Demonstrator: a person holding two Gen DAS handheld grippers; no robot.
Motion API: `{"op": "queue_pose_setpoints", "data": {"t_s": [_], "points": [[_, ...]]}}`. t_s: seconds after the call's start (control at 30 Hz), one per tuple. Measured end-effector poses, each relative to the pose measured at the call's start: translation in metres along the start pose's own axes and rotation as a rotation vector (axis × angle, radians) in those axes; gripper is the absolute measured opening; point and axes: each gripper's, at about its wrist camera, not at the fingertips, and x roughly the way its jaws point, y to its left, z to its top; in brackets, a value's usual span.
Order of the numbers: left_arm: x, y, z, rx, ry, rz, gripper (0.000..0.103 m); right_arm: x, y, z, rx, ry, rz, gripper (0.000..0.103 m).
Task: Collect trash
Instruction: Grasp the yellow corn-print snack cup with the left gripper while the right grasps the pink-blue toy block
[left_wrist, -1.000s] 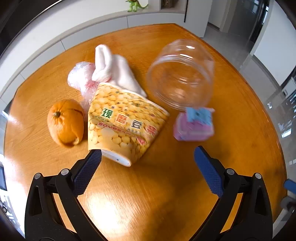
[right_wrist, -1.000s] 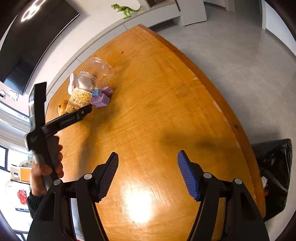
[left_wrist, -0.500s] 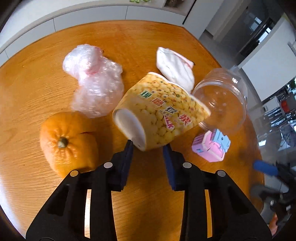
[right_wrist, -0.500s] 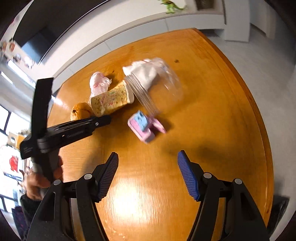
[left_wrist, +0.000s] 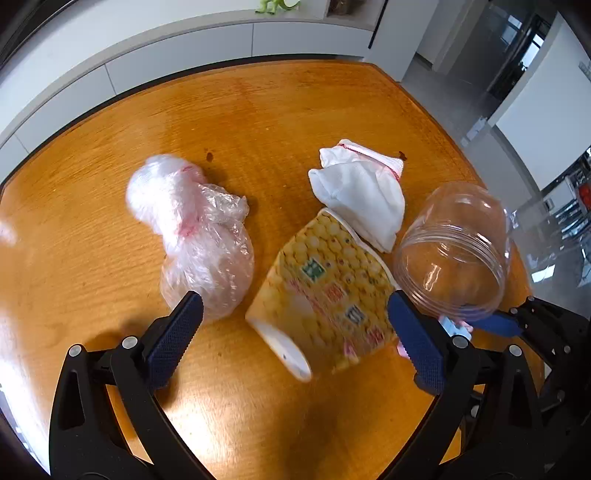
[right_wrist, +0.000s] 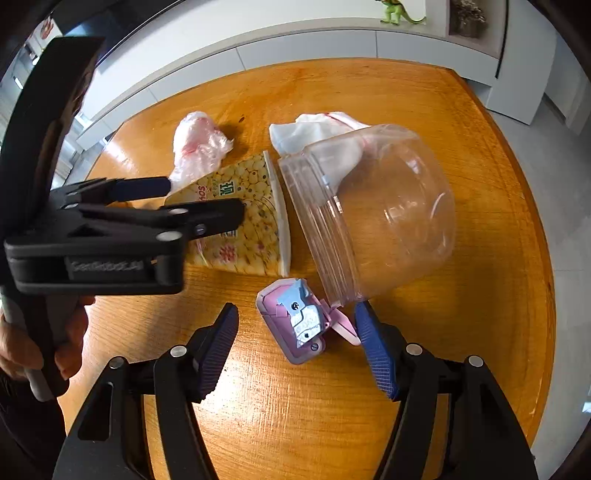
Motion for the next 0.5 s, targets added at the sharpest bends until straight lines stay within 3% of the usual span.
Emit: {"op": "queue_pose_setpoints", "data": {"t_s": [0.07, 0.2, 0.33, 0.5], "points": [[0.011, 0.001, 0.004, -0.007, 0.018, -0.021, 0.097, 0.008, 0.004, 0.002, -0.030, 0.011, -0.013, 0.052], [0.025, 0.006, 0.005, -0.023, 0.034, -0.059, 0.093, 0.010, 0.009, -0.003, -0.053, 0.011, -0.006, 0.050], [0.011, 0.004, -0.003, -0.048, 0.011, -0.097, 0.063, 0.007, 0.011, -0.011, -0.033, 0.010, 0.001, 0.050], [-0.007, 0.007, -0.016, -0.084, -0.007, -0.140, 0.050, -0.006, 0.009, -0.026, 0.003, 0.002, 0.017, 0.050]]}}
